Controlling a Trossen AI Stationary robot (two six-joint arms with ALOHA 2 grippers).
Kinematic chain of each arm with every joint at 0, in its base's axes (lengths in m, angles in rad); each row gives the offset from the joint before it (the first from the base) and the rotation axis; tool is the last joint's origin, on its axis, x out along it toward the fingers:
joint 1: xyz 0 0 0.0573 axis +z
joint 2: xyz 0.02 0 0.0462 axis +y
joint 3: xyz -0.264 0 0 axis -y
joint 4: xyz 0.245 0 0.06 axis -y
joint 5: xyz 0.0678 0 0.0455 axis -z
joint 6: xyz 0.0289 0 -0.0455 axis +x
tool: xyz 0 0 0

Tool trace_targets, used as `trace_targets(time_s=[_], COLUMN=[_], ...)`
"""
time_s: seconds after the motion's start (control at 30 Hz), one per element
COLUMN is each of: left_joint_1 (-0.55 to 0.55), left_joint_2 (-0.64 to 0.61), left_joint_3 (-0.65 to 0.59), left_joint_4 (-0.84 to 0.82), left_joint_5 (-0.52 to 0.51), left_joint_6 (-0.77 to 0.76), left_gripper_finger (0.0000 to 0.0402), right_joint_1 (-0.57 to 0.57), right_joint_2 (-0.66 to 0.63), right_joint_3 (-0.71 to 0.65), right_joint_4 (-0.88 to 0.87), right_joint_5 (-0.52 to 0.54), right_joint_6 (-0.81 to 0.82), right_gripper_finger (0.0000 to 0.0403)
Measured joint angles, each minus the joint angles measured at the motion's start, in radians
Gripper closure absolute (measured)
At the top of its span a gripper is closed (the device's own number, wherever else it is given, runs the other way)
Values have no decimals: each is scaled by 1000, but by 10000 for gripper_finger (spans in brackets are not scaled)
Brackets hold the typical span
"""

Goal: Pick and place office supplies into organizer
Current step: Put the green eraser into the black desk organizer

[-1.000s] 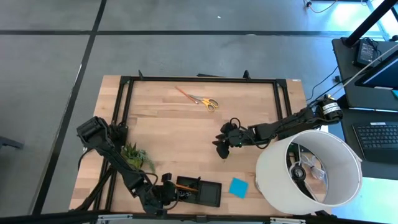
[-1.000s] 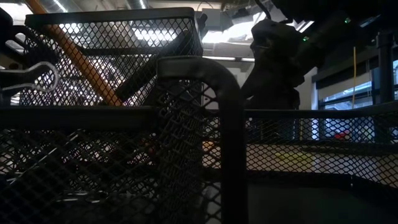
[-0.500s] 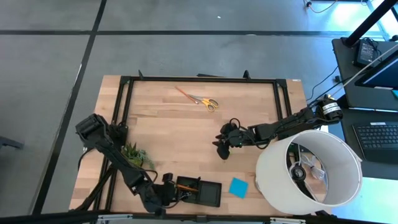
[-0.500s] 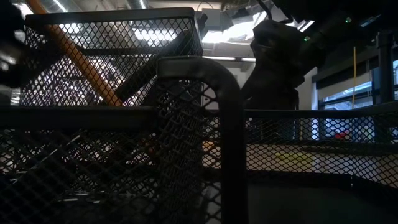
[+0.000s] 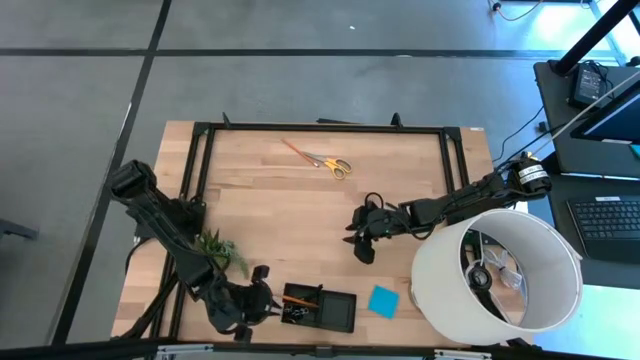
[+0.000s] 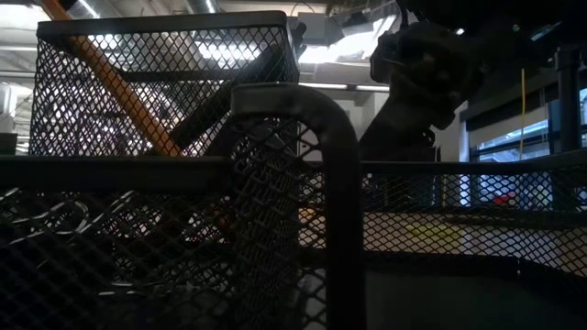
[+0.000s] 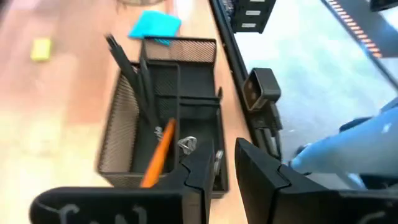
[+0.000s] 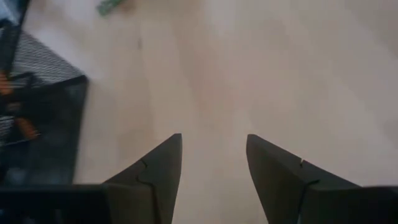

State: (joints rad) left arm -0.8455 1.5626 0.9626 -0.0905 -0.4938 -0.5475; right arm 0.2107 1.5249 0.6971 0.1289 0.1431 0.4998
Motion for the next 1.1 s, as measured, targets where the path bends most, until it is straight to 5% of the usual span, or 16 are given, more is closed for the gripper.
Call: trace_targets(time_s=[0.37,0.67,1.1], left_joint_1=[-18,-8,43], left_joint_2=[-45,-45,-45], left_joint_3=[0,0,0], left_joint_4=[-117,-172,-191], left_joint_5=[-10,-17,-20], left_joint_6=[134,116,116], left_gripper_finger=[345,345,345], right_joint_1=[97,91,33], right_joint_2=[0,0,0], right_joint_3=[1,1,1], right_joint_4=[-27,-282,-345], right_joint_5=[-66,40,39], right_joint_6=[-43,-112,-454], right_gripper_finger=[221,221,221])
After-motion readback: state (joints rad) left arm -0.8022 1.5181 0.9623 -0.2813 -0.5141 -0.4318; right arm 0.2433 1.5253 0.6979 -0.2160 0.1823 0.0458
